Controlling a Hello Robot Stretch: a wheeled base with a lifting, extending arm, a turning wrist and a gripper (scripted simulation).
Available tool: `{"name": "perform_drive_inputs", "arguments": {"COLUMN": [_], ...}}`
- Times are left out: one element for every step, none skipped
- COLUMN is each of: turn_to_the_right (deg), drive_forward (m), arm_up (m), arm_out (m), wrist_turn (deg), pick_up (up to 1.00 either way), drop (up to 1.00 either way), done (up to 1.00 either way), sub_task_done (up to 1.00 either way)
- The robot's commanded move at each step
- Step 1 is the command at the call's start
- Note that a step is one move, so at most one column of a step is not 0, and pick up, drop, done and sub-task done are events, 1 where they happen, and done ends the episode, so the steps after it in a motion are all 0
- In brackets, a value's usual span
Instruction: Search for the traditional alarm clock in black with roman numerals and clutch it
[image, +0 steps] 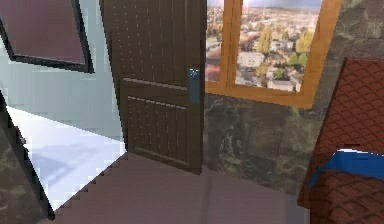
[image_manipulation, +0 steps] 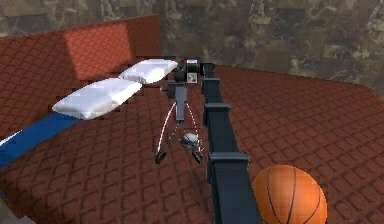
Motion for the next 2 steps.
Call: {"name": "perform_drive_inputs", "arguments": {"turn_to_the_right": [0.0,0.0], "drive_forward": [0.0,0.0], "arm_up": [0.0,0.0], "arm_out": [0.0,0.0], "wrist_turn": [45.0,45.0], "pick_up": [0.0,0.0], "drop": [0.0,0.0], "done": [0.0,0.0], "sub_task_done": [0.0,0.0]}}
